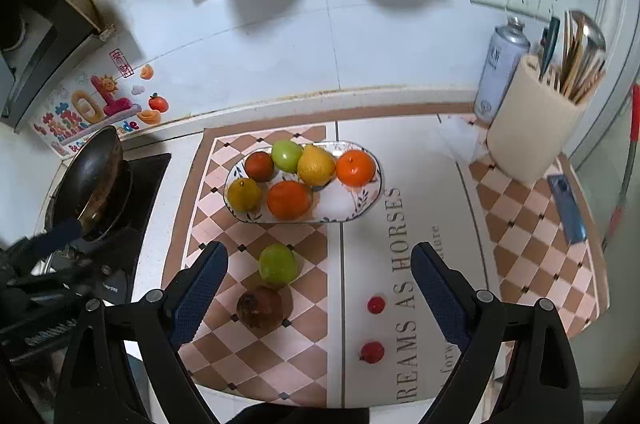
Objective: Organize fruits
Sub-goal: 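Lift both tools away from the plate, then grasp the green apple with the right tool while the left tool grasps the dark red fruit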
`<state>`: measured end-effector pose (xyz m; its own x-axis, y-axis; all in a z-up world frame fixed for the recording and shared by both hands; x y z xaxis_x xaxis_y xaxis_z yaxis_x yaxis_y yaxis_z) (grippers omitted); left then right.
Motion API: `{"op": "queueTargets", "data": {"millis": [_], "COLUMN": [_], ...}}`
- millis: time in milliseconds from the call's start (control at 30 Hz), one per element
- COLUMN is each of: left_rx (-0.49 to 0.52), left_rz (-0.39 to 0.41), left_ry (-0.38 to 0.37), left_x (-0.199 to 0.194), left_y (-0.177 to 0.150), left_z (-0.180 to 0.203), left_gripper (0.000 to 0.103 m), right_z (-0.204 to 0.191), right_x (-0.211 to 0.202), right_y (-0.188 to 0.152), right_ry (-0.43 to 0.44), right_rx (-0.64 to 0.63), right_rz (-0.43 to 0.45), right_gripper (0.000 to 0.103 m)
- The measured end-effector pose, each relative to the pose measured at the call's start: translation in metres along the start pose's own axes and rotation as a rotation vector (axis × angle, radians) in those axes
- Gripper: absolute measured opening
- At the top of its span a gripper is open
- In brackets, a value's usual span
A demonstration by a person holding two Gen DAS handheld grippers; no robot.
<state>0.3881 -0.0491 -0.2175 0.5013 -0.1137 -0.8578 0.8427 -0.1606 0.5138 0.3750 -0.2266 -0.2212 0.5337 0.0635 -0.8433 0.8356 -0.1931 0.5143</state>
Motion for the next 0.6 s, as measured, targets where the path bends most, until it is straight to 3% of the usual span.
{"op": "queueTargets", "data": {"millis": [100,233,267,333,467,533,600], "left_rx": [0.013,0.027,0.026,0.022,0.026,0.030,0.021], "left_rz": [-0.081,-0.249,-0.279,-0.357,-0.440,-0.484,-0.503], "left_ry": [-0.001,0.005,0.009,0.008,-0.002,-0.011,-0.025], "left_x": [0.032,0.092,0.103,0.132,0.169,0.185,0.194], "left_y": [-0.017,-0.054,-0.062,-0.081,-0.106,-0.117,-0.122], "left_z": [0.009,0.021,0.023,0.030,0.042,0.047,0.049], "left_gripper": [0.103,0.103,0.103,0.103,0.102,0.098,0.075], "right_z": [0.013,0.030,0.033,0.040,0.051,0.053,0.052], "right_x": [0.016,0.053,0.062,0.080,0.113,0.126,0.137], "right_y": [-0.008,-0.027,-0.032,-0.041,-0.058,-0.063,-0.067], "right_ry": [0.000,0.053,0.072,0.071,0.076,0.082,0.100], "right_rx": [0.034,0.094,0.112,0.125,0.151,0.159,0.172], "right_rz": [-0.037,-0.113,-0.130,-0.164,-0.234,-0.261,-0.290], "right_gripper": [0.095,0.093,0.091,0.073,0.072,0.072,0.072]}}
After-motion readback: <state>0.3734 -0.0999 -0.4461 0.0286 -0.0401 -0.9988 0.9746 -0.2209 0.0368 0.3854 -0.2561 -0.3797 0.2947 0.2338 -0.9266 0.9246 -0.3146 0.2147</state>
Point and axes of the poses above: each gripper's, at about its wrist camera, not at the fingertips, and x roughly the way its jaws point, z to its right, y to its top, the point moved 10 cm from there along x, roughly the way its jaws point, and after that the axes turned 1 degree about y, right-handed, at the moved point
